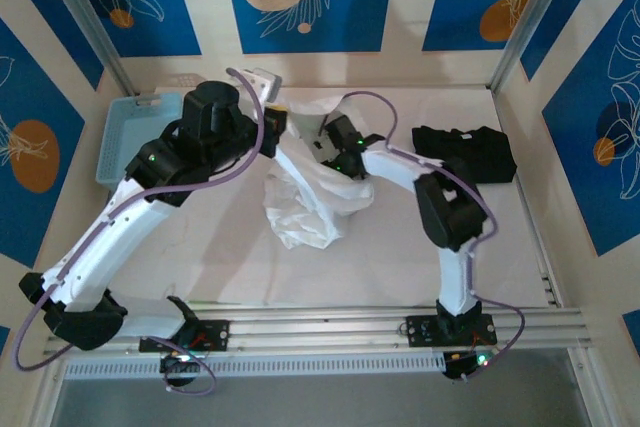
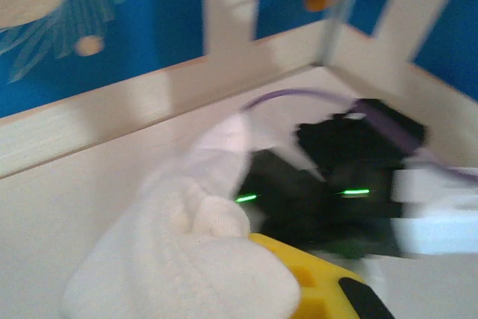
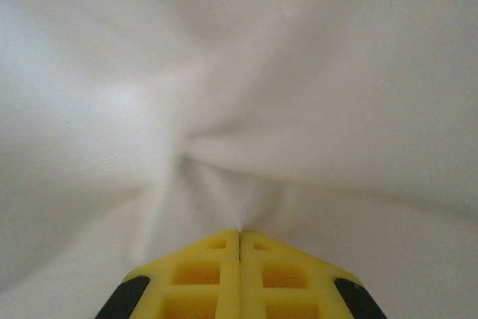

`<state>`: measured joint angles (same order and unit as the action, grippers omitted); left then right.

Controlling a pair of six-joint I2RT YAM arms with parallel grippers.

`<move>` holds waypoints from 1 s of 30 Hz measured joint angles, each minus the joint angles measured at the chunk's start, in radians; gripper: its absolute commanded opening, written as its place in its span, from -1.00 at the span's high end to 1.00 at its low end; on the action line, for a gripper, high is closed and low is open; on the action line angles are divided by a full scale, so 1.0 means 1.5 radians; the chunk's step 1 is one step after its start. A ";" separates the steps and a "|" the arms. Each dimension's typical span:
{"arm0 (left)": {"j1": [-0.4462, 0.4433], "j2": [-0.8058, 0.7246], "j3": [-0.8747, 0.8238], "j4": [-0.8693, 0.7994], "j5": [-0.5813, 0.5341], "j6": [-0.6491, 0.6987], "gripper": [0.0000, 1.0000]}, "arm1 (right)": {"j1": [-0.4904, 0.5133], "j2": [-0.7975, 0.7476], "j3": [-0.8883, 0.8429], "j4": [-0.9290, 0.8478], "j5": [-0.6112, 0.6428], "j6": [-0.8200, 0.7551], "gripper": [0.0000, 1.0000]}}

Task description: Fold the inside-out t-shirt

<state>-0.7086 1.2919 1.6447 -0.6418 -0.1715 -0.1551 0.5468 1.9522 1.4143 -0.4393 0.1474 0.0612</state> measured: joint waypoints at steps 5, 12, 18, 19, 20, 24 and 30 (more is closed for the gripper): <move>0.078 -0.049 -0.135 0.030 -0.036 -0.016 1.00 | -0.021 -0.186 -0.104 0.073 -0.130 0.036 1.00; 0.087 -0.058 -0.264 0.100 0.017 -0.038 1.00 | -0.018 -0.250 -0.131 0.183 -0.270 0.101 1.00; 0.087 -0.032 -0.285 0.153 0.058 -0.050 1.00 | -0.003 -0.245 -0.132 0.239 -0.341 0.142 1.00; 0.089 -0.027 -0.285 0.157 0.054 -0.051 1.00 | -0.003 -0.245 -0.132 0.242 -0.348 0.142 1.00; 0.092 -0.021 -0.285 0.159 0.048 -0.051 1.00 | -0.003 -0.245 -0.132 0.246 -0.354 0.142 1.00; 0.107 -0.016 -0.298 0.170 0.019 -0.053 1.00 | -0.021 -0.262 -0.148 0.270 -0.377 0.162 1.00; 0.115 -0.017 -0.369 0.208 0.013 -0.061 1.00 | -0.064 -0.306 -0.165 0.318 -0.392 0.204 1.00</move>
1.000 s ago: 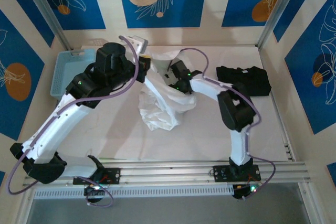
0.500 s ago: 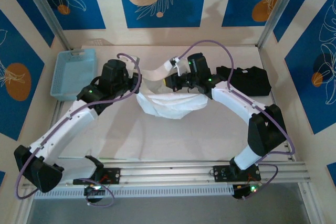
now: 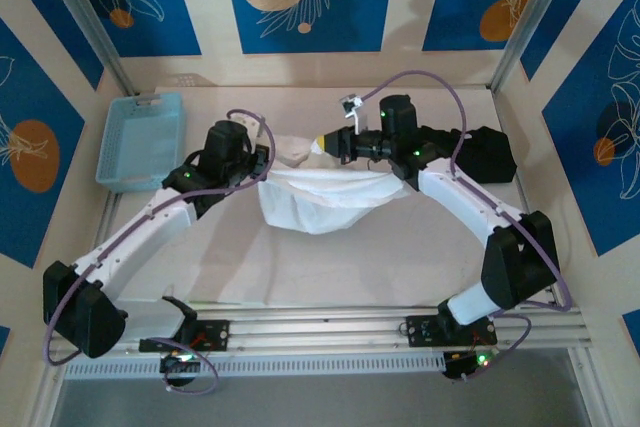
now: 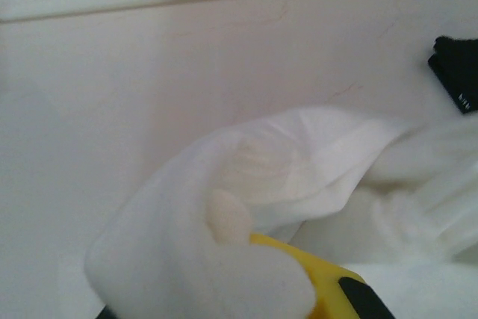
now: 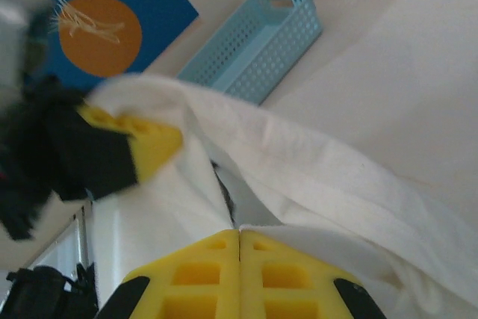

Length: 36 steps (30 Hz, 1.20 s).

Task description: Fold the inside-out t-shirt

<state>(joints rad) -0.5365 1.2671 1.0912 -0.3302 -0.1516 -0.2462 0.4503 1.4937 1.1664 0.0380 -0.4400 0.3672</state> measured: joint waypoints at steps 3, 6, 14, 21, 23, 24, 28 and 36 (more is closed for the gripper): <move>0.000 0.001 -0.020 0.001 -0.004 -0.007 1.00 | -0.001 -0.002 0.008 0.027 -0.004 0.031 1.00; 0.000 0.006 -0.026 0.018 0.011 -0.018 1.00 | -0.001 0.011 0.039 0.058 -0.004 0.077 1.00; 0.005 0.031 -0.100 0.070 0.013 -0.080 1.00 | -0.026 0.022 0.132 0.139 -0.017 0.169 1.00; 0.114 0.023 -0.204 0.075 -0.022 -0.165 0.93 | -0.054 -0.043 0.116 0.094 -0.056 0.129 1.00; 0.130 0.010 -0.227 0.074 -0.024 -0.179 0.69 | -0.059 -0.063 0.100 0.069 -0.074 0.103 1.00; 0.131 0.002 -0.234 0.070 -0.024 -0.181 0.53 | -0.060 -0.072 0.089 0.053 -0.083 0.086 1.00; 0.131 -0.023 -0.239 0.066 -0.011 -0.187 -0.11 | -0.072 -0.085 0.058 -0.003 -0.107 0.032 1.00; 0.127 -0.118 -0.241 0.087 0.093 -0.164 -0.67 | -0.081 -0.084 0.045 -0.084 -0.130 -0.044 1.00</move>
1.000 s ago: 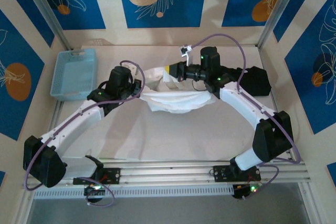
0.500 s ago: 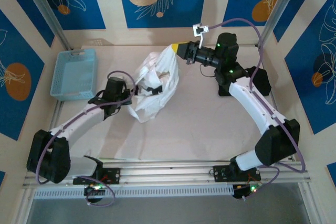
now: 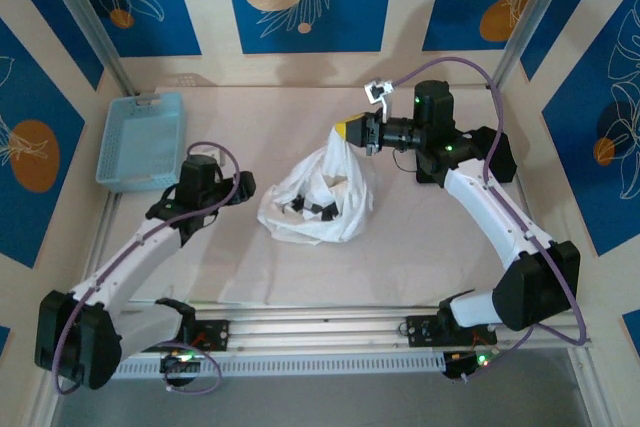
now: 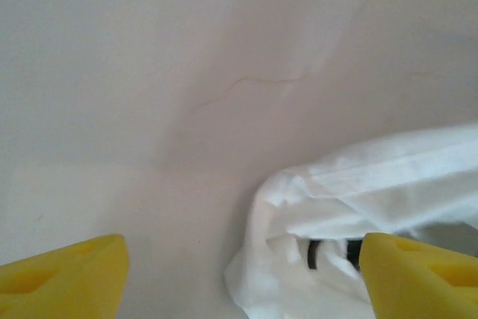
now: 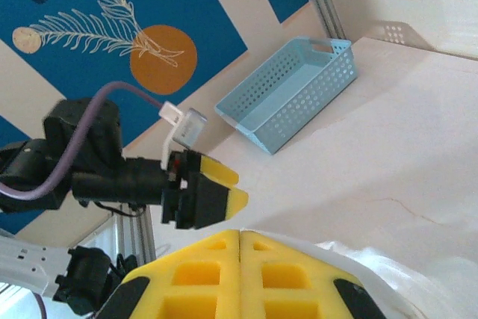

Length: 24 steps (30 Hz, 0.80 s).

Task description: Fold the inside-out t-shirt

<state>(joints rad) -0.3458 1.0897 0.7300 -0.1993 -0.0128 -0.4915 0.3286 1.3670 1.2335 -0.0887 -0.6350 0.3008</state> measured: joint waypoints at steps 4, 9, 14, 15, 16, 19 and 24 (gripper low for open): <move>-0.017 0.028 0.015 0.043 0.077 0.022 -0.67 | -0.004 0.000 0.000 -0.010 -0.012 -0.017 1.00; -0.052 0.159 0.106 0.059 0.153 0.066 -0.69 | -0.005 0.000 -0.001 -0.014 -0.024 -0.031 1.00; -0.073 0.273 0.209 0.061 0.205 0.122 -0.71 | -0.006 0.001 -0.001 -0.018 -0.036 -0.035 1.00; -0.074 0.293 0.226 0.061 0.216 0.132 -0.71 | -0.006 0.001 -0.001 -0.018 -0.038 -0.035 1.00; -0.074 0.312 0.242 0.060 0.226 0.142 -0.69 | -0.006 0.003 -0.001 -0.019 -0.040 -0.035 1.00; -0.075 0.375 0.288 0.060 0.269 0.161 -0.54 | -0.006 0.009 0.000 -0.019 -0.044 -0.035 1.00; -0.081 0.469 0.349 0.073 0.343 0.159 0.18 | -0.006 0.026 0.010 -0.020 -0.051 -0.034 1.00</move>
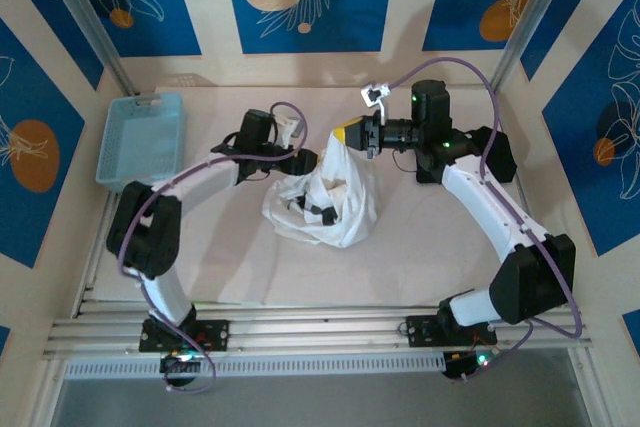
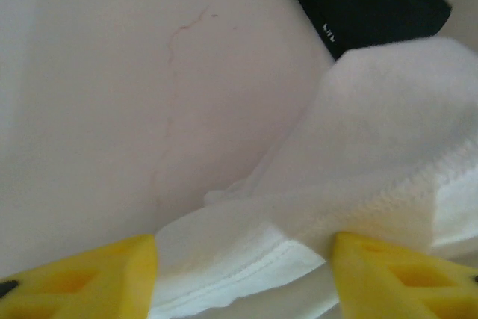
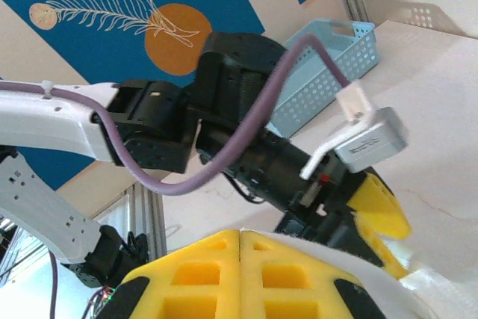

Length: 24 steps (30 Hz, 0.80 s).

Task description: Fold the inside-out t-shirt

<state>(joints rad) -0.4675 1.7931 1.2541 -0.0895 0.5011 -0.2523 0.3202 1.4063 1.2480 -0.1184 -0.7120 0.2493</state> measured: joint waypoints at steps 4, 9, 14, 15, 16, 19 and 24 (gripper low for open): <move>-0.005 0.053 0.040 0.023 0.049 -0.030 1.00 | -0.002 0.008 0.016 -0.007 0.000 0.000 1.00; 0.010 0.054 0.045 0.034 0.030 -0.073 1.00 | -0.020 0.005 0.065 -0.015 0.001 0.003 1.00; 0.074 -0.013 -0.002 0.012 -0.099 -0.126 1.00 | -0.054 -0.053 0.075 0.013 0.002 0.036 1.00; 0.094 -0.036 -0.018 0.003 -0.135 -0.136 1.00 | -0.060 -0.068 0.077 0.021 0.002 0.043 1.00; 0.109 -0.056 -0.032 -0.003 -0.163 -0.143 1.00 | -0.063 -0.080 0.080 0.027 0.003 0.049 1.00; 0.154 -0.122 -0.087 -0.019 -0.255 -0.160 1.00 | -0.066 -0.110 0.089 0.047 0.004 0.058 1.00; 0.199 -0.214 -0.192 -0.039 -0.360 -0.177 1.00 | -0.066 -0.121 0.090 0.053 0.016 0.064 1.00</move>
<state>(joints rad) -0.1696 1.4723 0.9668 -0.1478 -0.0391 -0.5182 0.2218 1.2247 1.3830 -0.0391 -0.6888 0.3447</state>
